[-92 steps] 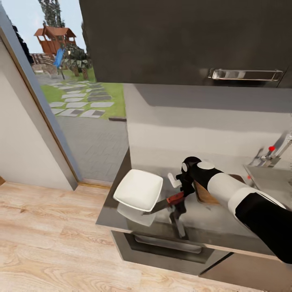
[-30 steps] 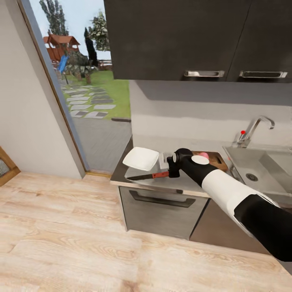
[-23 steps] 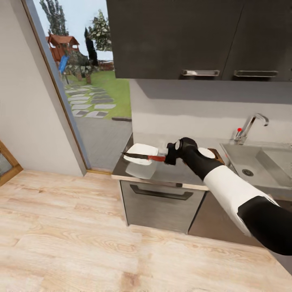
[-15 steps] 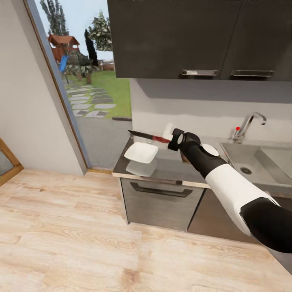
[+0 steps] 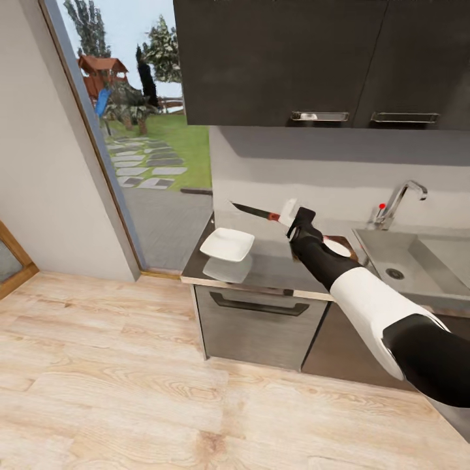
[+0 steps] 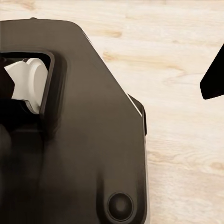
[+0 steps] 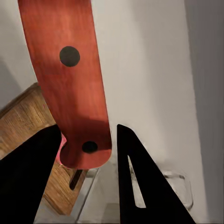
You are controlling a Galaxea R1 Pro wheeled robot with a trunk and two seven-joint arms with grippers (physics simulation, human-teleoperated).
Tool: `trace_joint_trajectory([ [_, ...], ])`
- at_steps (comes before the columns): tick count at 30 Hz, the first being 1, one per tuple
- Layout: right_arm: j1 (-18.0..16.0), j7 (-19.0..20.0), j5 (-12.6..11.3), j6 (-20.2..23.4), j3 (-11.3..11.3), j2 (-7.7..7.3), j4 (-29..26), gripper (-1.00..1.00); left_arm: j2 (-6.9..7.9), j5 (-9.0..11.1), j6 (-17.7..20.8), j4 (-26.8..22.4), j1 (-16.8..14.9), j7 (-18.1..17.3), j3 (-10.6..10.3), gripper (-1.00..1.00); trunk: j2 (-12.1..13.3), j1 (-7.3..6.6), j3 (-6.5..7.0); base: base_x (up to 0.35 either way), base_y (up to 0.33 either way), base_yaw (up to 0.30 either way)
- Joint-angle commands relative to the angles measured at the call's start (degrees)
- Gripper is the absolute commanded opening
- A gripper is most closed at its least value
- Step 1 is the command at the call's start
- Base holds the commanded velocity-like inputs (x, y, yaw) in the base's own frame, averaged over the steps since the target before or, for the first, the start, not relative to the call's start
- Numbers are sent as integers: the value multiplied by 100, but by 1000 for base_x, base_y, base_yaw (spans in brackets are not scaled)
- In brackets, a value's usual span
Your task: In the kitchen, take the Vidalia onion out of the sink, dice it on the chopping board with the paring knife, put the diced onion into the bowl on the countertop, then place both the paring knife and the chopping board into the sink.
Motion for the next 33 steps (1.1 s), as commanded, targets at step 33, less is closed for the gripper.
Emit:
trace_joint_trajectory([
  [33,-7,-650,56,-19,46,14,871,-100,9,59,-31,26,-10,-28,-42,100,-12,3,-11,18,-243,0],
])
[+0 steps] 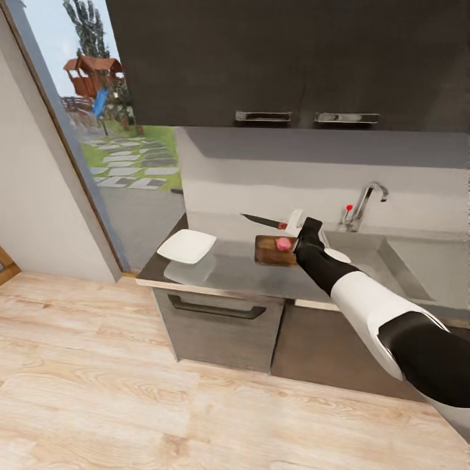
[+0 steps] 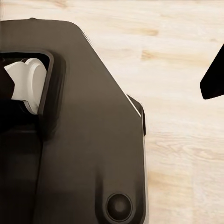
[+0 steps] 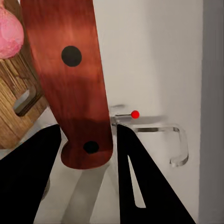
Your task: In the kitchen, take the Vidalia onion out of the sink, dice it on the chopping board with the paring knife, put the diced onion into the bowl on the countertop, then place both the paring knife and the chopping board into the sink.
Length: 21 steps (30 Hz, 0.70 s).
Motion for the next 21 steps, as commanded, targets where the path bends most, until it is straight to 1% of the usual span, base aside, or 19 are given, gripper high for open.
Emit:
trace_joint_trajectory([
  [1,-6,6,20,37,43,-4,4,-100,-1,59,-43,27,-10,-33,-41,100,-11,4,-11,94,-316,0],
  [4,-6,9,20,37,43,3,8,-100,-1,59,-43,27,-10,-33,-41,100,-11,4,-11,102,-317,0],
  [8,37,14,20,37,43,59,10,-100,-1,59,-43,27,-10,-33,-41,100,-11,4,-11,109,-314,0],
  [12,97,21,19,37,43,156,36,-100,5,59,-43,27,-10,-33,-41,100,-11,4,-11,142,-247,0],
  [14,106,12,20,33,43,211,203,-100,7,59,-43,27,-10,-33,-41,100,-11,4,-11,163,-200,0],
  [21,108,12,20,27,43,240,347,-100,7,59,-43,27,-10,-33,-41,100,-11,4,-11,165,-194,0],
])
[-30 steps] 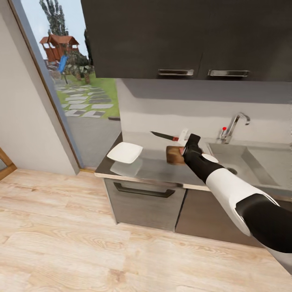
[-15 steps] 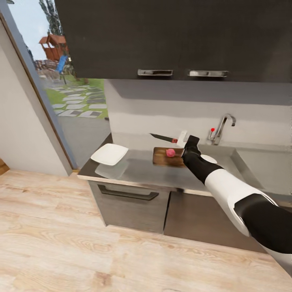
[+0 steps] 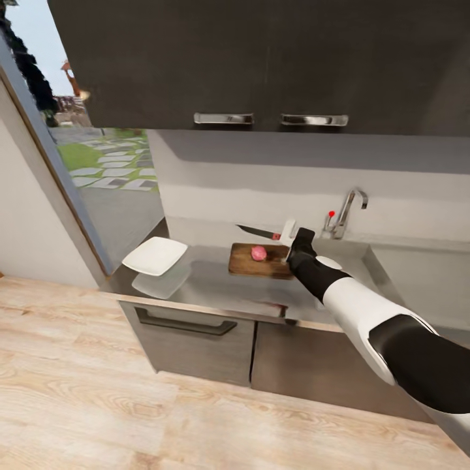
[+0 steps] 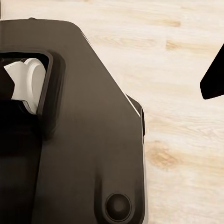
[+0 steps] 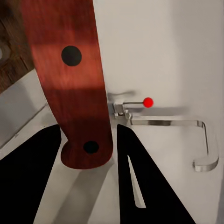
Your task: In the kitchen, take the Vidalia onion out of the sink, dice it on the chopping board with the paring knife, put the diced onion into the bowl on the countertop, then place both the paring knife and the chopping board into the sink.
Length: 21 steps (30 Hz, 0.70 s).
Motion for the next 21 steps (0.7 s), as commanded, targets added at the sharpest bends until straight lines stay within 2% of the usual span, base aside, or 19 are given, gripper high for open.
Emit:
trace_joint_trajectory([
  [1,-6,8,18,32,40,-2,12,-100,-1,59,-42,26,-10,-33,-41,100,-11,5,-11,149,-170,0],
  [6,-6,16,18,15,40,103,183,-100,-1,59,-42,26,-10,-33,-41,100,-11,5,-11,56,-70,0],
  [10,-6,6,18,-187,40,187,407,-100,-1,59,-42,28,-10,-33,-41,100,-11,5,-11,5,-6,0],
  [18,-6,14,18,-261,40,220,468,-100,-1,59,-42,26,-10,-33,-41,100,-11,5,-11,5,0,0],
  [21,-5,17,18,-262,40,219,482,-100,-1,59,-42,28,-10,-33,-41,100,-11,5,-11,144,0,0],
])
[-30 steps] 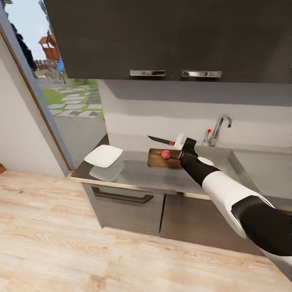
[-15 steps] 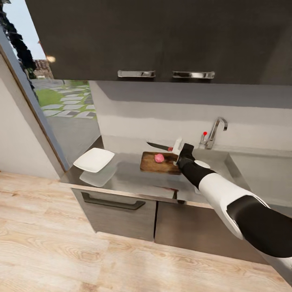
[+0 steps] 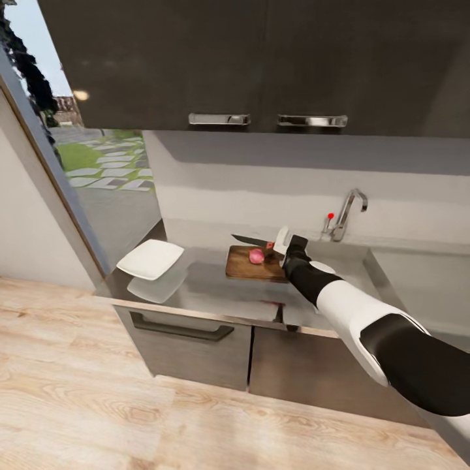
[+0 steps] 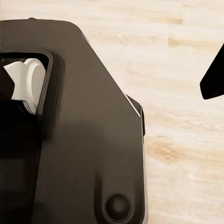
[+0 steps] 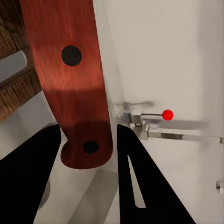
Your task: In the kitchen, take the Vidalia onion out of the sink, dice it on the chopping board with the paring knife, put the diced onion into the bowl on the countertop, then place both the paring knife and the chopping board into the sink.
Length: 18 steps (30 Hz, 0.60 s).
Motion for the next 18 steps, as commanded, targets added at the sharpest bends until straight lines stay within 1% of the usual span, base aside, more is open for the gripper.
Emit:
trace_joint_trajectory([
  [1,3,8,21,31,33,0,27,-100,-1,59,-40,25,-10,-33,-42,100,-11,5,-11,218,0,0],
  [4,15,9,21,28,33,6,140,-100,-1,59,-40,25,-10,-33,-42,100,-11,5,-11,234,0,0],
  [6,21,9,23,23,33,8,170,-100,-1,59,-40,27,-10,-33,-42,100,-11,5,-11,128,0,0],
  [18,71,24,30,14,38,18,215,-100,-1,59,-40,29,-10,-33,-42,100,-11,5,-11,14,0,0],
])
